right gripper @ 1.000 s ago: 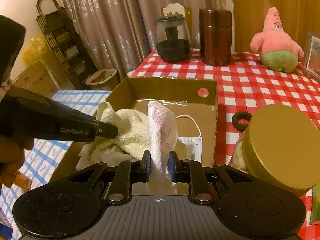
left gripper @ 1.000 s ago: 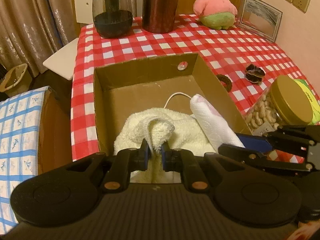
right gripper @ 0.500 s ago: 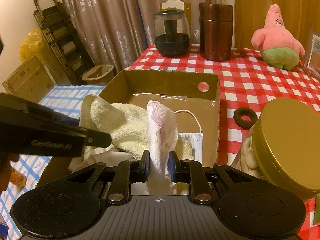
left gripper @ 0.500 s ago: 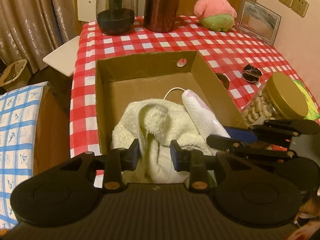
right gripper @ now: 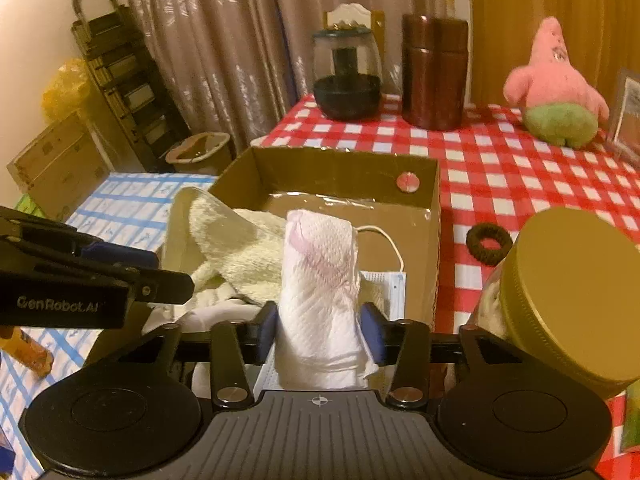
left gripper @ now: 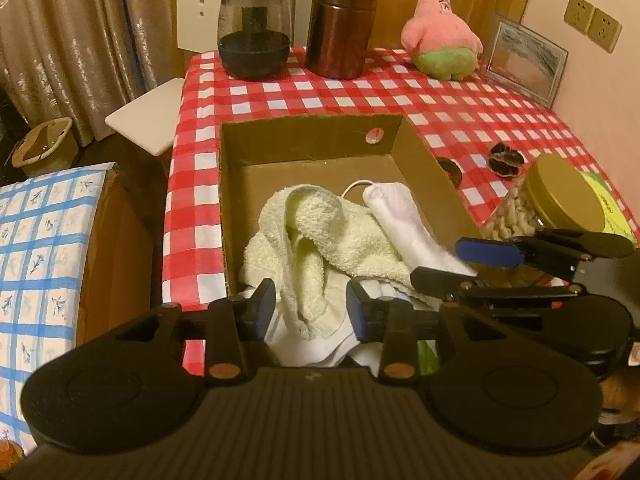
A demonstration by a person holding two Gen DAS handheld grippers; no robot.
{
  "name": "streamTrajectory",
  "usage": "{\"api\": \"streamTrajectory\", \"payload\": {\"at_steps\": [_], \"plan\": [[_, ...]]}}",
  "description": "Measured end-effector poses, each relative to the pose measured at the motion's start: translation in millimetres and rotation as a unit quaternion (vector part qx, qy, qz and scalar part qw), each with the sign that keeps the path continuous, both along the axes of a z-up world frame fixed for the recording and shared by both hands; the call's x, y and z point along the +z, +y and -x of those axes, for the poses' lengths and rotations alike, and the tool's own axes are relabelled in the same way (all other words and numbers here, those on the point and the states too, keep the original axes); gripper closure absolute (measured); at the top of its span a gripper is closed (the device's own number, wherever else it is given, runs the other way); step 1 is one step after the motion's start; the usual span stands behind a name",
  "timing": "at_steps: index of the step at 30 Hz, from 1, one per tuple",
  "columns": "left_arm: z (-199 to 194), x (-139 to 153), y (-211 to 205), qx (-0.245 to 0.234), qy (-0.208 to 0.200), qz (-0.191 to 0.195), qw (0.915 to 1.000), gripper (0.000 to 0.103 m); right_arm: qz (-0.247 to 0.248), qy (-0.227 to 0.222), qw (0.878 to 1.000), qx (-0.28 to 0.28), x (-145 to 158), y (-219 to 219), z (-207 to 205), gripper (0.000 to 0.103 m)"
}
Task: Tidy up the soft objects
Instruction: 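Lower the white cloth into the box and open the right gripper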
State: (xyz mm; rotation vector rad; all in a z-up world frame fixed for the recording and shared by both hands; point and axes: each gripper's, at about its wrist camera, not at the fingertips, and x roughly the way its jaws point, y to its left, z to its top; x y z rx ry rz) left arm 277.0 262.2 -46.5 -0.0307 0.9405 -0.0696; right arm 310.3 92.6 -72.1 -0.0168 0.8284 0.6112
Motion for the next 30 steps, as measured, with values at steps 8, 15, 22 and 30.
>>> {"api": "streamTrajectory", "payload": {"at_steps": [8, 15, 22, 30], "plan": [[18, 16, -6, 0.015, -0.008, -0.001, 0.9999, 0.060, 0.000, -0.030, 0.999, 0.018, 22, -14, 21, 0.045], [41, 31, -19, 0.026, -0.018, -0.001, 0.9995, 0.043, -0.001, -0.050, 0.998, 0.027, 46, -38, 42, 0.041], [66, 41, -34, 0.030, -0.029, 0.011, 0.9991, 0.030, -0.003, -0.064, 0.997, 0.034, 63, -68, 67, 0.039], [98, 46, -62, 0.039, -0.066, -0.002, 0.9971, 0.020, -0.009, -0.070, 0.997, 0.014, 75, -109, 87, 0.038]]}}
